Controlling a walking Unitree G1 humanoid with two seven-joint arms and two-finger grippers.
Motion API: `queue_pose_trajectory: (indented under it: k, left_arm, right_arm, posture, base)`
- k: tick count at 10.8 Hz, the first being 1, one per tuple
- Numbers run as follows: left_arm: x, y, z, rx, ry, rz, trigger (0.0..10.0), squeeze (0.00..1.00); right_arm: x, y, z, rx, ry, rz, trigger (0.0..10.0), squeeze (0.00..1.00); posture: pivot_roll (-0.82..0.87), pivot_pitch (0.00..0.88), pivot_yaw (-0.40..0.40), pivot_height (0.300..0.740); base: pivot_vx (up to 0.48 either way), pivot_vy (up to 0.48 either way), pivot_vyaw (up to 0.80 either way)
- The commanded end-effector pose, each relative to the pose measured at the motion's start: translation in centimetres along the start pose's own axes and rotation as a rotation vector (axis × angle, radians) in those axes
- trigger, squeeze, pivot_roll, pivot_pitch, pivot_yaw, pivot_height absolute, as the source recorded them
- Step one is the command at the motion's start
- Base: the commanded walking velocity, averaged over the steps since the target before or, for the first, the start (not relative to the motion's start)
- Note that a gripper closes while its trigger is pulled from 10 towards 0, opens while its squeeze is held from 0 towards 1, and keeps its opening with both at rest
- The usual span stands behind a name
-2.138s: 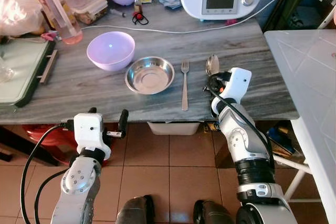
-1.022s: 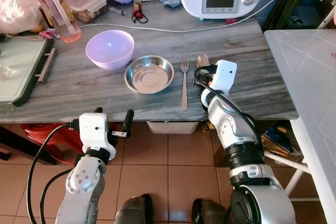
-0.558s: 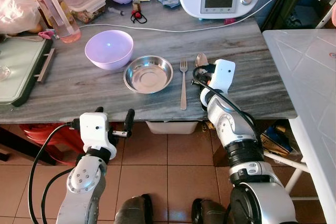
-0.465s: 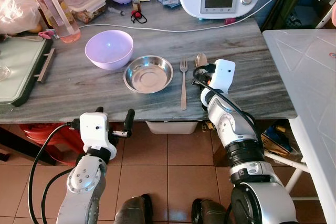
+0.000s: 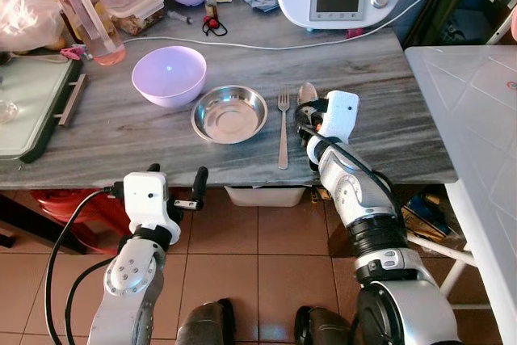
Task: Setting the table
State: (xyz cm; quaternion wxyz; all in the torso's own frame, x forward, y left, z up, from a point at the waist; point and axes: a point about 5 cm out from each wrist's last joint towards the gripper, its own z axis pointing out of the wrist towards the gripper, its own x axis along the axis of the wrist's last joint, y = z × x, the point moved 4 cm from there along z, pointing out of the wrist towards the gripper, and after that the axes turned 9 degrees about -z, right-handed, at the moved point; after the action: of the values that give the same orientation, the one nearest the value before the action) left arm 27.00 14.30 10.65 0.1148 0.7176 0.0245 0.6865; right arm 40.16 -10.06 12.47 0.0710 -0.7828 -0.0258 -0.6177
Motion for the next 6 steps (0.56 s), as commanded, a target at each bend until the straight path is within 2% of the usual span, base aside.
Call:
queue_pose_trajectory:
  k: [1, 3, 6]
  left_arm:
    - [-0.4, -0.2, -0.1, 0.004, -0.018, 0.007, 10.0, 0.0]
    - [-0.3, -0.2, 0.1, 0.002, -0.014, 0.009, 10.0, 0.0]
    - [-0.2, -0.3, 0.3, 0.004, -0.01, 0.011, 10.0, 0.0]
  right_arm:
    - [-1.6, 0.7, -0.3, -0.02, -0.058, -0.002, 10.0, 1.0]
    - [-0.1, 1.2, -0.5, -0.031, 0.019, -0.024, 10.0, 1.0]
    - [0.9, 1.0, -1.0, -0.014, 0.095, -0.027, 10.0, 1.0]
  posture:
    - [0.06, 0.167, 0.055, 0.74]
    - [0.06, 0.161, 0.057, 0.74]
    - [0.06, 0.155, 0.059, 0.74]
  base:
    - [0.0, 0.0, 0.0]
    - [0.0, 0.0, 0.0]
    - [0.0, 0.0, 0.0]
